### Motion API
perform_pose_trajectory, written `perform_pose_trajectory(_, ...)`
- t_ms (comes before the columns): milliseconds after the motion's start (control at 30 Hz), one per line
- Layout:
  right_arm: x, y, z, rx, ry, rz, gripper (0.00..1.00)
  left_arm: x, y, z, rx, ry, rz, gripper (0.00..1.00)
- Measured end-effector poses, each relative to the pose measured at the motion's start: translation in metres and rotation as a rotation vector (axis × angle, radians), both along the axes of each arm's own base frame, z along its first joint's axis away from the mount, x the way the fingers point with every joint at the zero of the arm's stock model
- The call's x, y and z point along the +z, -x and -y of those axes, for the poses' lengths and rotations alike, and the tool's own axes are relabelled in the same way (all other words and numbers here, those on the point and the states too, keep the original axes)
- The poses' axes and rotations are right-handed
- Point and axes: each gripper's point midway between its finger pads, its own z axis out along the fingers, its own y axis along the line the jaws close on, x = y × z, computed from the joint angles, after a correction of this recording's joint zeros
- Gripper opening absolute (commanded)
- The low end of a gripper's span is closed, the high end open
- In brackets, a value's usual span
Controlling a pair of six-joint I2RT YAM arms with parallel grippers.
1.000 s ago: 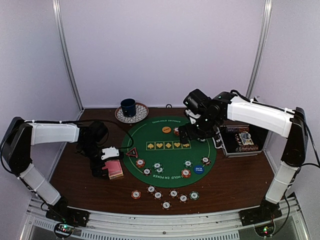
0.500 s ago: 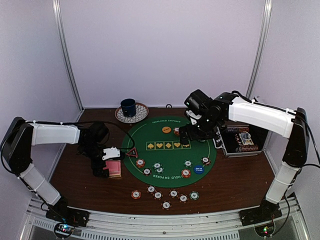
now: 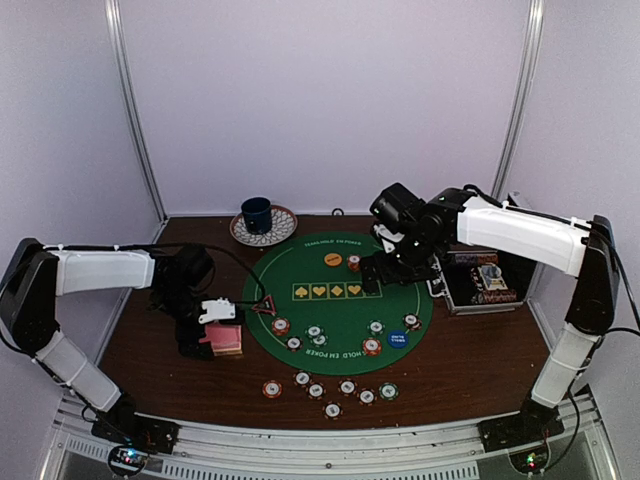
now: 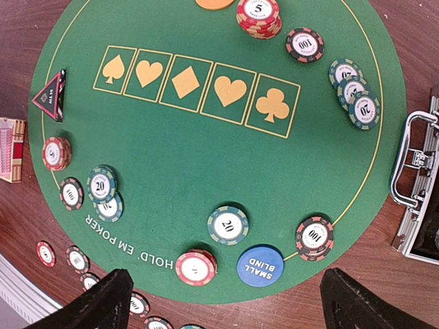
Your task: Distribute texas hold em gaming equipment
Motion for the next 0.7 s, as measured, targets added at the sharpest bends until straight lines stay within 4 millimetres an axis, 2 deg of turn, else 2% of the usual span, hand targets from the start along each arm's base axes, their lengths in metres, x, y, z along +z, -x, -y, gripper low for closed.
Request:
perform_pose_trajectory(267, 0.007, 0.003, 0.001, 0.003, -0.016, 0.007, 1.0, 0.001, 0.002, -0.005, -0.015, -0.028, 0.003, 0.98)
perform_pose_trajectory(700, 0.005, 0.006, 0.002, 0.006, -0.017, -0.003, 0.99, -0.011, -0.019, -0.009, -0.005, -0.086, 0.05, 0.97)
